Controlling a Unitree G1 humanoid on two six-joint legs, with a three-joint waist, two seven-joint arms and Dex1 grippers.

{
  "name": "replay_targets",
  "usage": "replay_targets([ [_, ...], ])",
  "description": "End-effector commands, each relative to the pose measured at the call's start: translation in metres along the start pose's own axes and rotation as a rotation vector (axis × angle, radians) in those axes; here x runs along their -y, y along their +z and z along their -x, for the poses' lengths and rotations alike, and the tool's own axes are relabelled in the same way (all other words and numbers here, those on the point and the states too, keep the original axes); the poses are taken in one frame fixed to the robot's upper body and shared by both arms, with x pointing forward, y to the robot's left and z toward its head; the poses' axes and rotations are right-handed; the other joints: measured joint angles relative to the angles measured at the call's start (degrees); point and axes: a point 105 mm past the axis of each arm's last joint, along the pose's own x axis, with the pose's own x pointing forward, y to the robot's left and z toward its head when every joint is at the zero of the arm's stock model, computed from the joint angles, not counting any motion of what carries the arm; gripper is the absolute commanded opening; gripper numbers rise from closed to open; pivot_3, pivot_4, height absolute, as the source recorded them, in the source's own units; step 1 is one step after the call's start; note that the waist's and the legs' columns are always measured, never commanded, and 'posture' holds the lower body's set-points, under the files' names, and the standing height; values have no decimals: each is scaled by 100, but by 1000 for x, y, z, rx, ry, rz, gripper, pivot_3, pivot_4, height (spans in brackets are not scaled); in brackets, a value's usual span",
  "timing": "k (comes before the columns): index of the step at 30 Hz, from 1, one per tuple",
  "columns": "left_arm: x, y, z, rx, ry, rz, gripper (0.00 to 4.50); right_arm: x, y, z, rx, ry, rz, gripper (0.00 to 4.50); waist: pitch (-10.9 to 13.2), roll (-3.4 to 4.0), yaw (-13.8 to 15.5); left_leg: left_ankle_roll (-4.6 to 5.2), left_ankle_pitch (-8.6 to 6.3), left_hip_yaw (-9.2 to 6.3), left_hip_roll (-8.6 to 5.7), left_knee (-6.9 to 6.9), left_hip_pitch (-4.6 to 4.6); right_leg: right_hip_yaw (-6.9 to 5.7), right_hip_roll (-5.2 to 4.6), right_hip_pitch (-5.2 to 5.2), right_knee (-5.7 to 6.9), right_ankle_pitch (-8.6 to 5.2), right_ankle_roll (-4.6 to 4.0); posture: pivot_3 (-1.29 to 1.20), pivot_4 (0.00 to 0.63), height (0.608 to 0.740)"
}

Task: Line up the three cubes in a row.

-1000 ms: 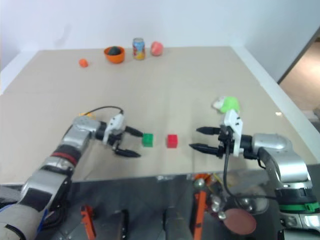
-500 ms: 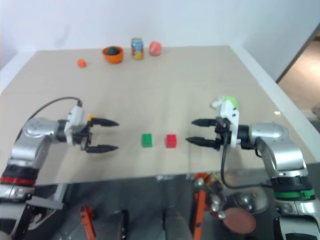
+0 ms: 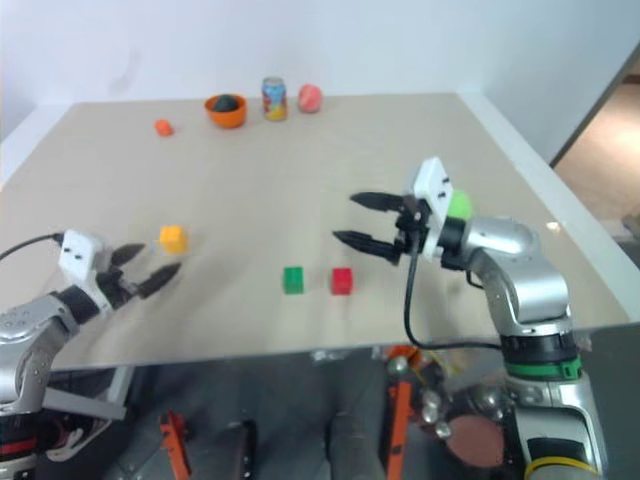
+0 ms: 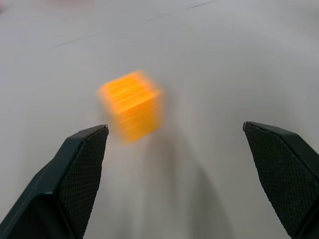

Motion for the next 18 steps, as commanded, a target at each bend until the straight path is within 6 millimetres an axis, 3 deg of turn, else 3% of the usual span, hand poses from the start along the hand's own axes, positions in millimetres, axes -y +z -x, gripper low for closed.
replay_targets([
  [1,-20,7,-3,8,143,30,4474,-2,12,-4,28,23,41,3553,0,0,0,0,0,0,0,0,-1,0,-1,0,-1,0,0,0,150,740],
  [10,-4,4,-25,-30,88,117,4474,-7,14,4,29,37,37,3553,0,-1,1,-1,0,-1,-1,-10,-5,-1,0,-8,-1,-1,1,0,150,740],
  [18,5,7,-27,-46,19,129,4474,-10,12,11,15,31,26,3553,-1,-1,-4,-1,0,0,-1,-10,-4,0,0,-8,-1,-1,1,0,150,740],
])
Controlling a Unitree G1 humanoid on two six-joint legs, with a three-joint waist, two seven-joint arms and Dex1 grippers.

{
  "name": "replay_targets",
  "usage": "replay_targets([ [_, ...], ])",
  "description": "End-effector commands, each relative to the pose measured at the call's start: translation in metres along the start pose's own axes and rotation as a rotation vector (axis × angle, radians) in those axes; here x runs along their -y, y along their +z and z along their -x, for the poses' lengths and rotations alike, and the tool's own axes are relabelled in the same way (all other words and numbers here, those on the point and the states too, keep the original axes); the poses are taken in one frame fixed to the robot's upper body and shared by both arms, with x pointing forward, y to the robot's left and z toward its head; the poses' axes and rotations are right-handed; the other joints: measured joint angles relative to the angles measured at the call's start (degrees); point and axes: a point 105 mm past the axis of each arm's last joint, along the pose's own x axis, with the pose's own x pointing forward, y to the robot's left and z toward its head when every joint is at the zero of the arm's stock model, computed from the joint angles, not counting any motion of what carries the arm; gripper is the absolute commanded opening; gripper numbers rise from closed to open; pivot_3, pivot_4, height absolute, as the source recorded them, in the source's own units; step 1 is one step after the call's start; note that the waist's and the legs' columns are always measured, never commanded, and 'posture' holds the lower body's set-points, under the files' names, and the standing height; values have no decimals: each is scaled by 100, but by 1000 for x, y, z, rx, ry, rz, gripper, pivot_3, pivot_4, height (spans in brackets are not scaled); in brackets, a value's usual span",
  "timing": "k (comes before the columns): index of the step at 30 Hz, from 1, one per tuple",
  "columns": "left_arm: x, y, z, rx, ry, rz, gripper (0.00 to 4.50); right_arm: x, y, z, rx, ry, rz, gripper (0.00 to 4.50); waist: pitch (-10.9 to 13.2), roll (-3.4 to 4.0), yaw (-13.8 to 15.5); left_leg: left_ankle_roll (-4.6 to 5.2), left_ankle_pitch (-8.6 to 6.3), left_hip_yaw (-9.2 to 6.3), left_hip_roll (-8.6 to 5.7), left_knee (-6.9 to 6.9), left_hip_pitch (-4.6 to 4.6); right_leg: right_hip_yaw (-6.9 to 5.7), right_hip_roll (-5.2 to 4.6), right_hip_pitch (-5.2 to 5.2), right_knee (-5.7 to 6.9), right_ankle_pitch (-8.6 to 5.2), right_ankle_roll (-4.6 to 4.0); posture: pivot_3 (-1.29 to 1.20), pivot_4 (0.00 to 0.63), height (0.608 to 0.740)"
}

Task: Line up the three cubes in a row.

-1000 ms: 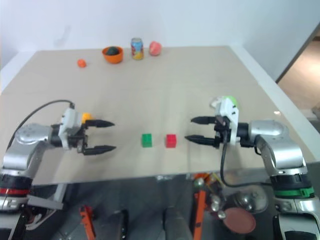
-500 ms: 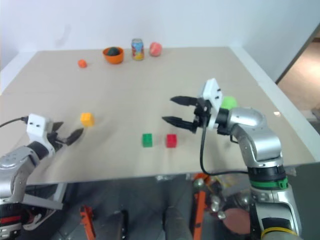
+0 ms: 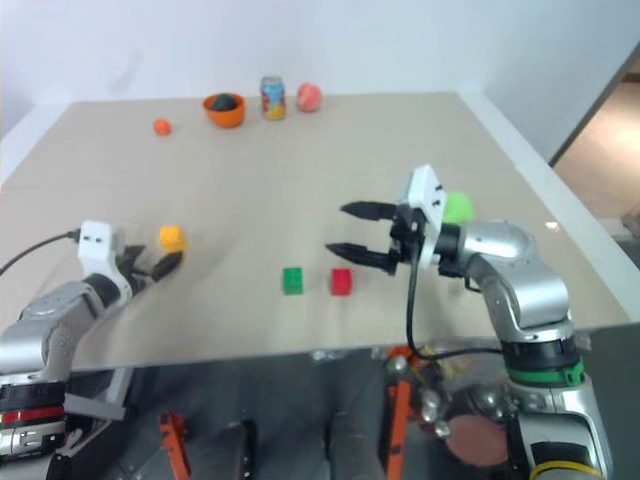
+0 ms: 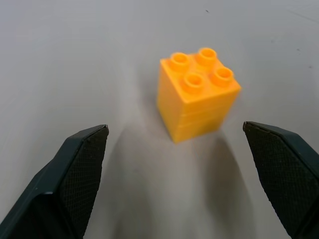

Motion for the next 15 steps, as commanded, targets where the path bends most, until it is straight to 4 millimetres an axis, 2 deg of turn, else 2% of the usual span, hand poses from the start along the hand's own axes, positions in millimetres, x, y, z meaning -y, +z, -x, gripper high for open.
replay_targets([
  [1,1,14,0,32,-3,-26,4474,0,16,6,39,-14,52,3553,0,0,-6,0,0,0,0,0,0,0,0,0,0,0,0,0,150,740],
  [12,19,15,-35,3,9,-60,4474,4,16,4,38,-38,63,3553,-1,-1,4,0,0,-1,-4,3,0,0,-2,3,0,1,2,0,150,740],
  [15,13,12,-37,-9,50,-58,3651,4,16,5,38,-44,62,3553,-1,-1,-3,0,0,-2,-4,1,0,0,-1,2,0,1,2,0,150,740],
])
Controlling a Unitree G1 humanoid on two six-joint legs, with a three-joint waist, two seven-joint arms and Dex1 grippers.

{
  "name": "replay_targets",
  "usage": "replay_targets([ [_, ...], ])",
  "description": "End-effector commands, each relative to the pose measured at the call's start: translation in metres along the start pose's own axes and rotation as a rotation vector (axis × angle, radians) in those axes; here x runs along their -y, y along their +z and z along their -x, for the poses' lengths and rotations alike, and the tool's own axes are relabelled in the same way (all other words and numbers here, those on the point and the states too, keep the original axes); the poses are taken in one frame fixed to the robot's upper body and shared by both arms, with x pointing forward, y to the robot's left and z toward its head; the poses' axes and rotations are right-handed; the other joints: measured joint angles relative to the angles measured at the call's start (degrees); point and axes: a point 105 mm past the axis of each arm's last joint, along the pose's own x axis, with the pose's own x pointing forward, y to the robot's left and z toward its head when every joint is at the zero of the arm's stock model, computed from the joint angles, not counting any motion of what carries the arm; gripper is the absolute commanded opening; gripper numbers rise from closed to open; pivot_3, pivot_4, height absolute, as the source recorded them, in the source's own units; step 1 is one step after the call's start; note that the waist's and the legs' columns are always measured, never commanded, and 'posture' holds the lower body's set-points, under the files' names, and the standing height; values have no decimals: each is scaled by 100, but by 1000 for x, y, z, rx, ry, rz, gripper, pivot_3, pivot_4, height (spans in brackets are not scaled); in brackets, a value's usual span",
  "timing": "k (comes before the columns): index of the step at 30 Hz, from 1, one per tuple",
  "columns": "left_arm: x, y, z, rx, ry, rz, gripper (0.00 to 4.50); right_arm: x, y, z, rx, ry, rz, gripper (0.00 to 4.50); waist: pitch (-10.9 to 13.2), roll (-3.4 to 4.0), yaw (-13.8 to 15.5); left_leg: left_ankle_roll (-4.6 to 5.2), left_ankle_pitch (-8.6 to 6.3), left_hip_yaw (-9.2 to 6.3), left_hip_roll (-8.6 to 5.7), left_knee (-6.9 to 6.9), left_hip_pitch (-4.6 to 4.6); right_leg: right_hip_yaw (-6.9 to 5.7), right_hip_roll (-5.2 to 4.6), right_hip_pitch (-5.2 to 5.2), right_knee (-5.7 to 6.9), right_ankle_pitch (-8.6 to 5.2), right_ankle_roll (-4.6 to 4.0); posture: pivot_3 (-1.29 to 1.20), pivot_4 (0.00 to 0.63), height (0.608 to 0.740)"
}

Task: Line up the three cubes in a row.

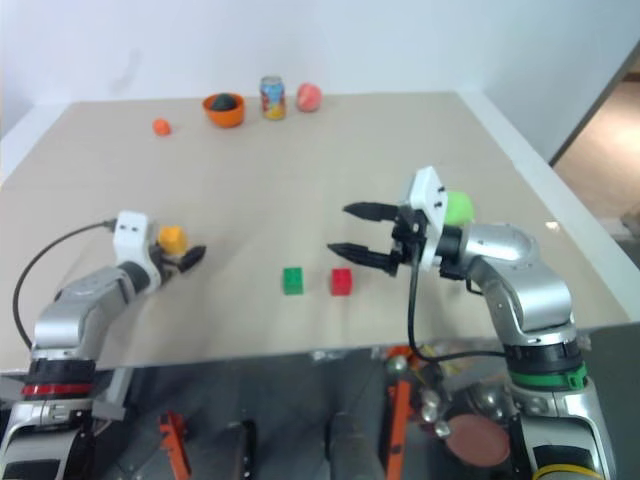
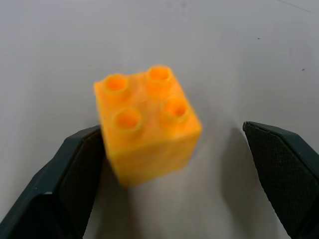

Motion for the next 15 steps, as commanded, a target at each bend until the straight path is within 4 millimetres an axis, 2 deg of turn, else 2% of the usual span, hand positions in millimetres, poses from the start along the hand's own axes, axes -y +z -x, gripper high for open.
replay_targets([
  [1,-12,6,0,19,65,-19,3331,2,16,5,34,-21,60,3553,0,0,-14,0,0,0,0,0,0,0,0,0,0,0,0,0,150,740],
  [7,-22,2,2,6,127,-18,1350,3,14,7,27,-39,57,3553,0,0,-16,0,0,0,0,1,0,0,-1,1,0,0,1,0,150,740],
  [9,-22,3,1,5,124,-28,1349,4,14,7,27,-39,57,3553,0,0,-16,0,0,0,0,1,2,0,-1,1,0,1,1,0,150,740],
  [12,-8,16,-2,70,38,-80,1349,5,14,7,28,-38,57,3553,0,0,-16,0,0,0,0,0,6,0,0,2,1,2,0,0,150,740],
  [15,17,40,1,200,-144,-177,1349,3,15,7,27,-21,52,3553,0,0,-10,-1,1,0,-1,1,2,0,-1,2,0,2,-1,0,150,740],
])
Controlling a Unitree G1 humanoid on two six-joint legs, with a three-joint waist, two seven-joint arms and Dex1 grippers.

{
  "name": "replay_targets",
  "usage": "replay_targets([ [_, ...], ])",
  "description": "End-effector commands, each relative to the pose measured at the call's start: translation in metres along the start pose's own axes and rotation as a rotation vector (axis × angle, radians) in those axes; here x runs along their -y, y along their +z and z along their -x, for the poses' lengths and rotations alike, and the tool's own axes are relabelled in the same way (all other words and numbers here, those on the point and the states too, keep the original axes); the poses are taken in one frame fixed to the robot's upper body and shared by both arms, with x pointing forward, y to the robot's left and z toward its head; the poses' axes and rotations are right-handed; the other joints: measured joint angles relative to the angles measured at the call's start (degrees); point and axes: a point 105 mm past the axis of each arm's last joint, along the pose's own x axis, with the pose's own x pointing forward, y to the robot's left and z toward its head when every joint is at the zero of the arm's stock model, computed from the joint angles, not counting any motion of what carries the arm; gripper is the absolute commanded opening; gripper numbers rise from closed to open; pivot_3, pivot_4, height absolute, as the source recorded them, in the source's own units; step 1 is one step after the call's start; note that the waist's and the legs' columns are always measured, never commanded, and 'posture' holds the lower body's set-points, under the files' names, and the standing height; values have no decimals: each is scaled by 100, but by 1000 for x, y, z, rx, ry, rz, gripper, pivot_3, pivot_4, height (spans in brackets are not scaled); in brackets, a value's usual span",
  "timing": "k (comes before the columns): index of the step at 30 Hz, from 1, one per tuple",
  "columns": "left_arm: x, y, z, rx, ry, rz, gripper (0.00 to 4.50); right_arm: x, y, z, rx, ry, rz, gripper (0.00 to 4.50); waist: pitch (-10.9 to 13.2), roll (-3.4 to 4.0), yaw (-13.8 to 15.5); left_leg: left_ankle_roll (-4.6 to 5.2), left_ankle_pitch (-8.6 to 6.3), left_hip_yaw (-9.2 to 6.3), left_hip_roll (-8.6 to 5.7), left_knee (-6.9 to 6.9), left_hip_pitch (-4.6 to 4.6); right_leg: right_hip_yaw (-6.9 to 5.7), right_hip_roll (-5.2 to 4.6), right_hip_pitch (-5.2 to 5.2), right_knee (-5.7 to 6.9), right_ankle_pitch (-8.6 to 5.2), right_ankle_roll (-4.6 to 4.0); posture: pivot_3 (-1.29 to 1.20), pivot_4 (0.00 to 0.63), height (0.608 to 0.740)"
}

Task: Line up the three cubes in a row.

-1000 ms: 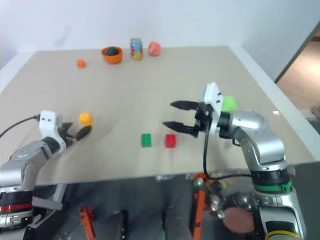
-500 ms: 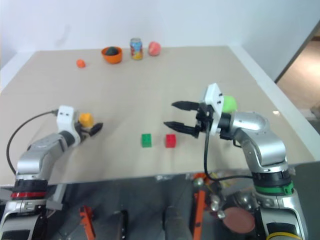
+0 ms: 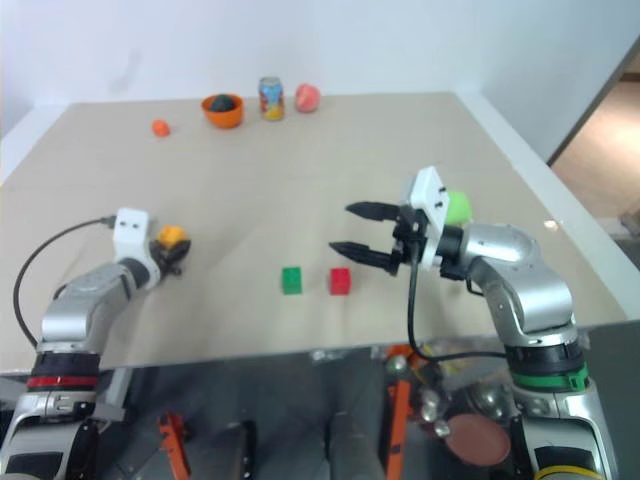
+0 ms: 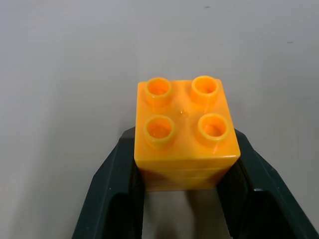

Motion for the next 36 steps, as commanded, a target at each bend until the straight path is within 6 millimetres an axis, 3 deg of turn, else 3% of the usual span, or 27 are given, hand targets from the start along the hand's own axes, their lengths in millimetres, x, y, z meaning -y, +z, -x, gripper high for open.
replay_targets([
  [1,26,47,6,214,-221,-99,1349,0,16,7,30,8,49,3553,0,0,6,-1,0,0,-1,0,-2,0,-1,-1,-2,0,0,0,150,740],
  [4,45,68,22,321,-450,-147,1349,-7,10,13,-5,55,24,3553,0,0,8,-1,0,0,-1,-1,-13,0,-2,-8,-3,-2,1,0,150,740],
  [6,51,71,33,341,-589,-215,1349,-10,5,18,-20,80,-6,3553,0,0,6,-1,0,0,0,-4,-13,0,-2,-10,-3,-6,1,0,150,740],
  [10,59,58,60,302,-872,-324,1349,-8,0,32,-11,72,-105,3553,0,2,-13,-1,0,1,1,-10,-11,0,-1,-12,-3,-10,-3,0,150,740],
  [14,60,43,69,220,-1009,-353,1349,-11,-14,45,-68,68,-147,3553,0,2,-12,0,0,1,0,-6,-10,0,-3,-9,-3,-10,-4,0,150,740],
  [20,64,15,60,118,-1128,-455,1349,-14,-20,51,-97,52,-151,3553,0,2,-10,0,1,2,0,0,-11,0,-3,-10,-2,-8,-6,0,150,740],
  [26,78,8,44,109,-1213,-518,1349,-20,-19,53,-111,53,-150,3553,0,2,16,0,1,2,0,1,-18,0,-3,-12,-3,-9,-4,0,150,740],
  [36,81,4,21,118,-1201,-591,1349,-23,-24,62,-139,11,-157,3553,0,2,28,4,-1,1,0,2,-20,1,-2,-14,-2,-10,-2,0,150,740],
])
